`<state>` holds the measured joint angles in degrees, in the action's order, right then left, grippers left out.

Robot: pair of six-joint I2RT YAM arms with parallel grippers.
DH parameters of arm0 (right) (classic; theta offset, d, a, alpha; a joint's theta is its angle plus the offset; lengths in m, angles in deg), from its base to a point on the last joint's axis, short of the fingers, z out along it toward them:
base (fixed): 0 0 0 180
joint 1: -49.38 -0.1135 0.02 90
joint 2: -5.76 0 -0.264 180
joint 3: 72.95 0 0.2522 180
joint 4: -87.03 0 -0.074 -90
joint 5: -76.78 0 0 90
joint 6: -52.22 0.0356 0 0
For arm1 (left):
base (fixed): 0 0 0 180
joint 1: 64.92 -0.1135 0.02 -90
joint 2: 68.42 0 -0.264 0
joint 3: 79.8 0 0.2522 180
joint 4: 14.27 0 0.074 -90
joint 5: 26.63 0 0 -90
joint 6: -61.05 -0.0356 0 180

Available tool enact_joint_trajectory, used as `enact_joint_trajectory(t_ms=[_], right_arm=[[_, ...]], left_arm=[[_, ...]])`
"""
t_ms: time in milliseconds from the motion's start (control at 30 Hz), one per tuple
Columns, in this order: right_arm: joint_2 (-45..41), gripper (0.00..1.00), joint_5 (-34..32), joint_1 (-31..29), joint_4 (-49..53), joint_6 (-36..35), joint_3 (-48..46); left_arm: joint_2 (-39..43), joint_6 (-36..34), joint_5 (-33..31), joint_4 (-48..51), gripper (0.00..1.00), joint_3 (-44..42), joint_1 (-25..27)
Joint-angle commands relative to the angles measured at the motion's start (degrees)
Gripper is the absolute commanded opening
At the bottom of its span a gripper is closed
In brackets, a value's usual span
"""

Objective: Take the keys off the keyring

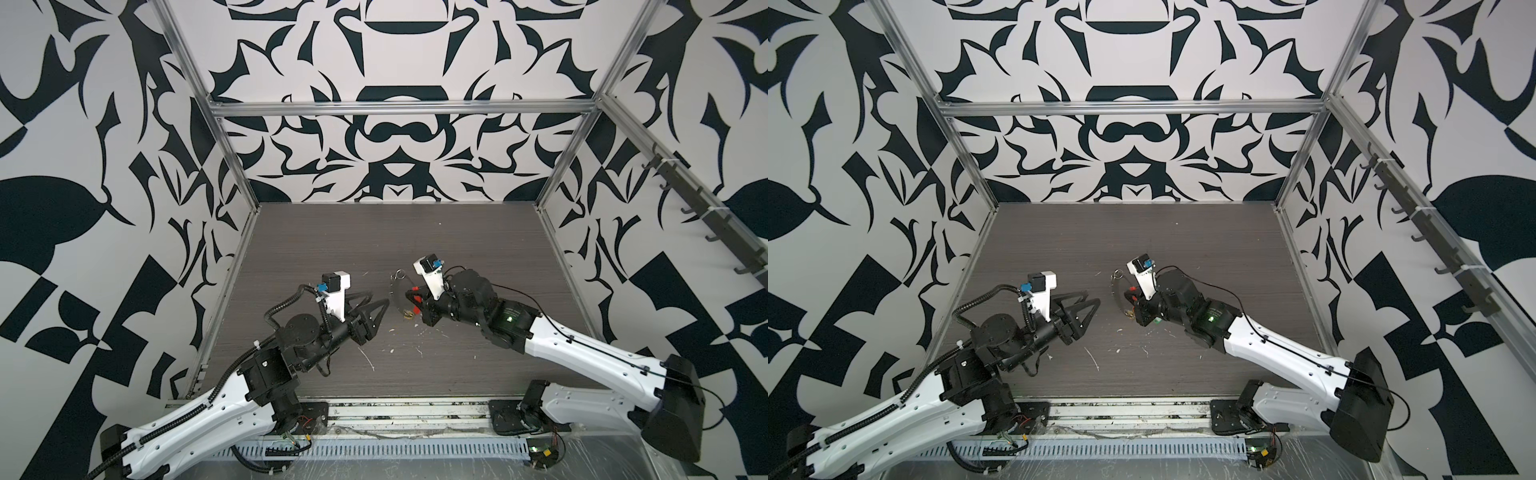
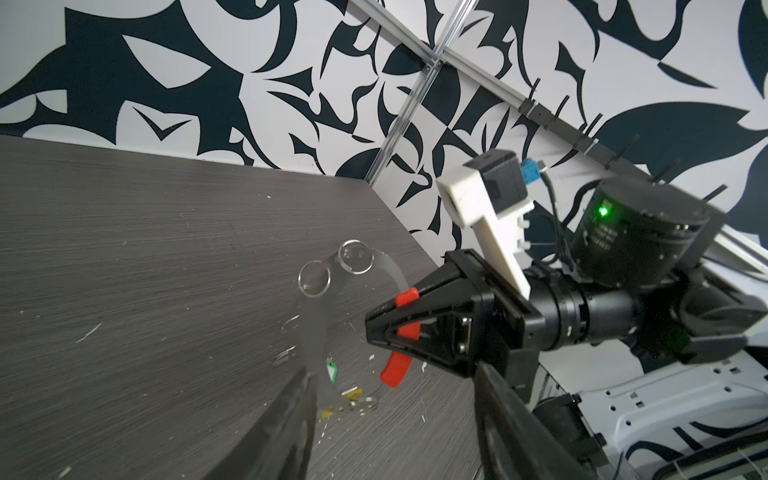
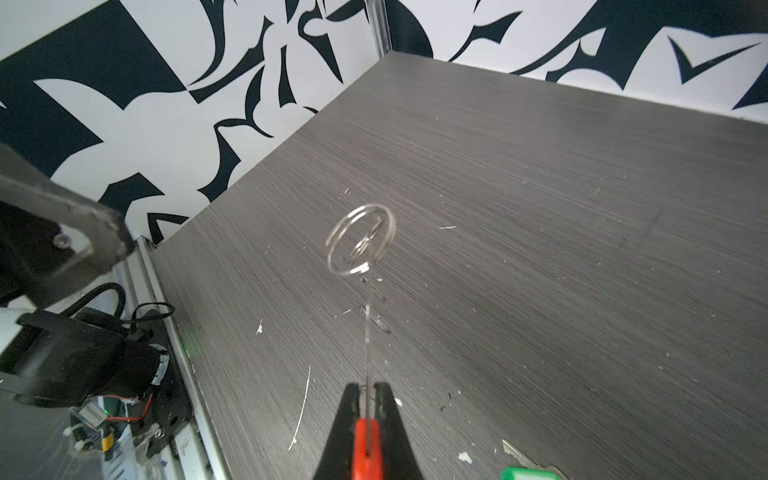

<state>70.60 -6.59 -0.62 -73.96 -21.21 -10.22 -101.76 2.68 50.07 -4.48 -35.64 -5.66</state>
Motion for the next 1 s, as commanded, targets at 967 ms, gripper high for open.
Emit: enact_joint_trajectory(t_ms=[967], right_arm=[[2.91, 0.0, 42.58, 10.8, 26.21, -19.01, 15.94]], left_arm=[[-1.37, -5.27, 21.28, -3.22, 0.82, -1.92, -4.84]])
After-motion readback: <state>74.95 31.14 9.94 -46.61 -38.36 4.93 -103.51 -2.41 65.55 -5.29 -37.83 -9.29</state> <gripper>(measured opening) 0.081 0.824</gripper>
